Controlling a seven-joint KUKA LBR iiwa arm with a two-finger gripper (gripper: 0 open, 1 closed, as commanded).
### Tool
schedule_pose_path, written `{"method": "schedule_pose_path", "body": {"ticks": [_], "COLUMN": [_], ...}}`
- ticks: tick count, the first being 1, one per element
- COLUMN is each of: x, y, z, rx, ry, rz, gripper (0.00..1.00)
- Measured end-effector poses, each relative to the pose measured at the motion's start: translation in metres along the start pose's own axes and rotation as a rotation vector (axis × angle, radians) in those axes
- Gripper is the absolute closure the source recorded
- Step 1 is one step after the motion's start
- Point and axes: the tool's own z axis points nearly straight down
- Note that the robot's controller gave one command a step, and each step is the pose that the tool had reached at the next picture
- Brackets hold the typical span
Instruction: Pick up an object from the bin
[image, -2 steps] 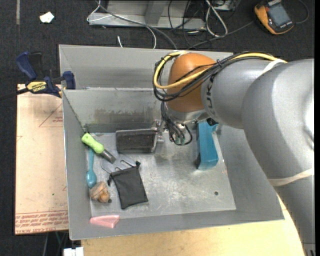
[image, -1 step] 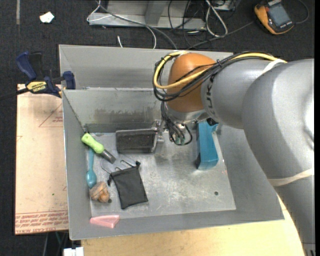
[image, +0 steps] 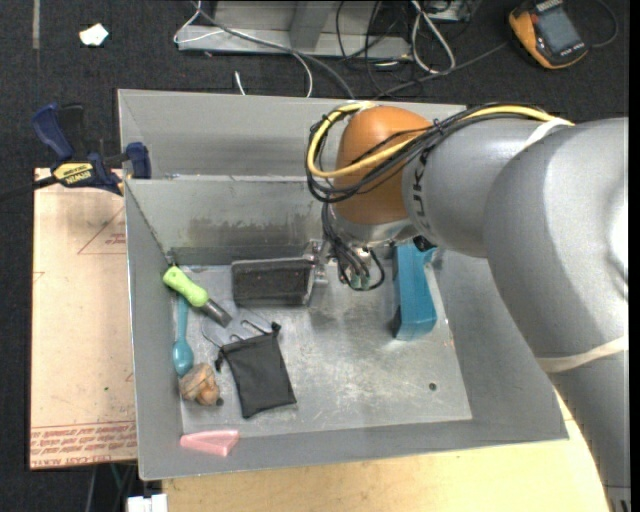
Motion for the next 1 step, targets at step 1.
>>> {"method": "schedule_pose_path", "body": {"ticks": [1], "x": [0.0], "y": [0.0], "z": [0.0], "rx": [0.0], "ry": [0.0], "rz": [0.0], "gripper": [1.0]}}
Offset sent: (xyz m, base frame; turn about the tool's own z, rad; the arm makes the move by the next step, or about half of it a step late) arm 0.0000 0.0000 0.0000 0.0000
